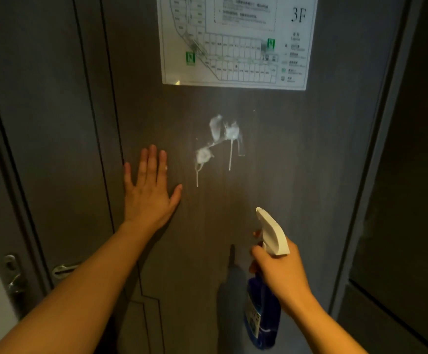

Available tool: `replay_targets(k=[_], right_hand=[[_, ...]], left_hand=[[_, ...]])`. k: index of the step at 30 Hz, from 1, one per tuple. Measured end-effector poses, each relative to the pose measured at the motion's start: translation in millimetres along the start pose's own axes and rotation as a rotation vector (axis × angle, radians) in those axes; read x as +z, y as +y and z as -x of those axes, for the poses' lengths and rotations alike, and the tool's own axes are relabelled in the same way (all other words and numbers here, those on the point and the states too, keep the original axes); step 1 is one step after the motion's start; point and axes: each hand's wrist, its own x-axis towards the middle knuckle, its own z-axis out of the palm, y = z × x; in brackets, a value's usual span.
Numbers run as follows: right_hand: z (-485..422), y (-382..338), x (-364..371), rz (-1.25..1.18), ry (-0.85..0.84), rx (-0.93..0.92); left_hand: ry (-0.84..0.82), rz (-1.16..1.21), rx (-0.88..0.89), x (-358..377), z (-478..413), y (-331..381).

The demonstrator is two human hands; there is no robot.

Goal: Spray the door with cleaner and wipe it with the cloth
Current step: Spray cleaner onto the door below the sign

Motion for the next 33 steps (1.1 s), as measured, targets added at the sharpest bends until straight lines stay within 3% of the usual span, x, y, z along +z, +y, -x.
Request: replay_targets(k=[10,18,27,33], right_hand=[[30,43,-44,0.094,0.111,-0.047],[91,75,-120,0.102,0.246,0.036],[234,152,-264,0.231,0.499,0.201],[333,212,-352,0.267,0.593,0.401]], left_hand=[[-0.076,0.237,0.054,8,78,52],[-0.396,0.429,0.246,17,229,183],[-0.808,0.613,0.483,-50,413,352],[-0.949,0.693,0.65,-96,522,431]])
